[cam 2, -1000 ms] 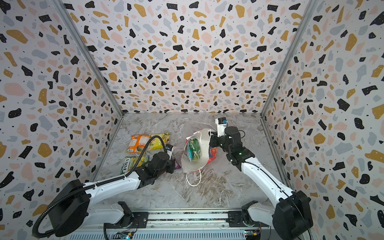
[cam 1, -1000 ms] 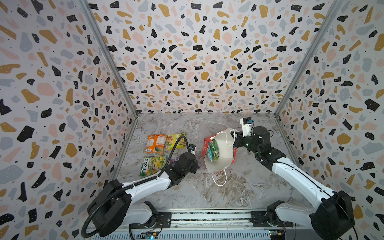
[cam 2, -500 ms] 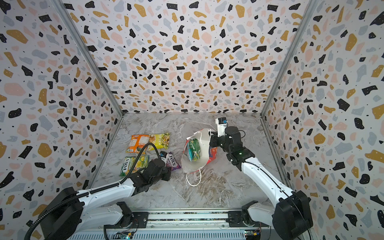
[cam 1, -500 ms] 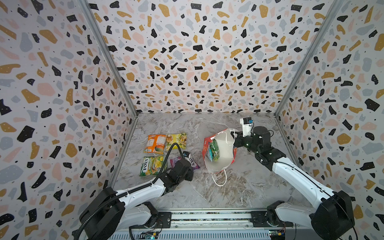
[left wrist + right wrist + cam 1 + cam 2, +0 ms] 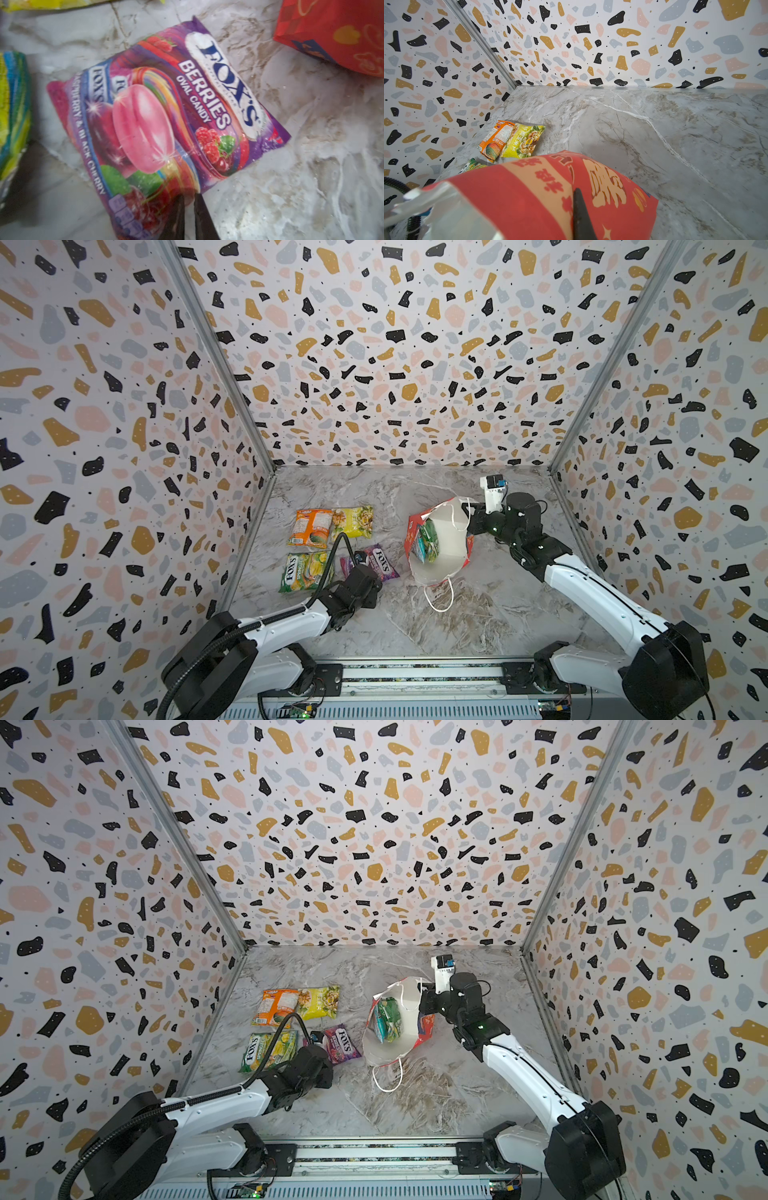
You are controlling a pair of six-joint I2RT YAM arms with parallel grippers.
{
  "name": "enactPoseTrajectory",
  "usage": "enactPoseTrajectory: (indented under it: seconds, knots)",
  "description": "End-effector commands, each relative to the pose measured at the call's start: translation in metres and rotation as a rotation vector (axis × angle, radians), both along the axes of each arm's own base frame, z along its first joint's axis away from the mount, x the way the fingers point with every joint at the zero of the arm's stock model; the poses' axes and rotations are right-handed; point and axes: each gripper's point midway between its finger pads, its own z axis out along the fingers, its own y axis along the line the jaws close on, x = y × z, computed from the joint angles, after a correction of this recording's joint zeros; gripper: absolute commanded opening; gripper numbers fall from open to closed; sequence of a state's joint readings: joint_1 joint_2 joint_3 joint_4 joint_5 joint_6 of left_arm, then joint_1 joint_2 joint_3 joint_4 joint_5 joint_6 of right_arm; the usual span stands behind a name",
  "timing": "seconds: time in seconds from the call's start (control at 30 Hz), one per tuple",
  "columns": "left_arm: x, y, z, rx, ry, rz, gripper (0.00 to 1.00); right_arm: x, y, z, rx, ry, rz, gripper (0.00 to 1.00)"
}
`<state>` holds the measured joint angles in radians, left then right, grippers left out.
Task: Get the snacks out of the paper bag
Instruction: 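Lower the purple Fox's packet onto the table and open the left gripper, then raise the left gripper and move it over the bag opening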
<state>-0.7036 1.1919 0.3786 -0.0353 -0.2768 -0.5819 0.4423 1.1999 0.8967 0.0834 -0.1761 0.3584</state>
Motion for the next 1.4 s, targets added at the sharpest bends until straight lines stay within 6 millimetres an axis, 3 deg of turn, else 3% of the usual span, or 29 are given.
enactPoseTrajectory:
  seconds: [0.0, 0.13, 0.27, 0.33, 0.4, 0.5, 0.63, 0.8, 0.93, 1.23, 1.37]
  knots:
    - [0.007, 0.024, 0.001, 0.054, -0.004, 0.11, 0.12, 0.003, 0.0, 0.03, 0.053, -0.084, -0.006, 0.01]
    - [0.012, 0.041, 0.007, 0.103, -0.021, 0.173, 0.12, 0.004, -0.001, 0.029, 0.051, -0.081, -0.007, 0.01]
    - [0.022, 0.039, 0.026, 0.103, -0.063, 0.158, 0.13, 0.002, -0.001, 0.031, 0.054, -0.087, -0.006, 0.01]
    - [0.029, 0.029, 0.041, 0.065, -0.094, 0.128, 0.14, 0.002, -0.002, 0.033, 0.054, -0.089, -0.006, 0.01]
    - [0.034, 0.014, 0.061, 0.01, -0.128, 0.087, 0.04, 0.001, -0.002, 0.033, 0.054, -0.089, -0.006, 0.01]
    - [0.041, -0.008, 0.092, -0.051, -0.215, 0.037, 0.02, 0.001, -0.002, 0.034, 0.057, -0.094, -0.008, 0.01]
    - [0.055, -0.043, 0.107, -0.109, -0.227, -0.049, 0.0, 0.002, -0.003, 0.033, 0.051, -0.091, -0.012, 0.01]
    - [0.074, -0.088, 0.092, -0.118, -0.189, -0.121, 0.0, 0.002, -0.004, 0.035, 0.053, -0.096, -0.016, 0.01]
    - [0.084, -0.105, 0.07, -0.107, -0.148, -0.124, 0.0, 0.002, -0.006, 0.035, 0.048, -0.097, -0.025, 0.01]
    - [0.082, -0.089, 0.017, -0.007, -0.072, -0.066, 0.0, 0.003, -0.005, 0.032, 0.05, -0.092, -0.024, 0.01]
    - [0.081, -0.084, 0.008, 0.019, -0.06, -0.057, 0.0, 0.003, -0.006, 0.032, 0.05, -0.092, -0.024, 0.01]
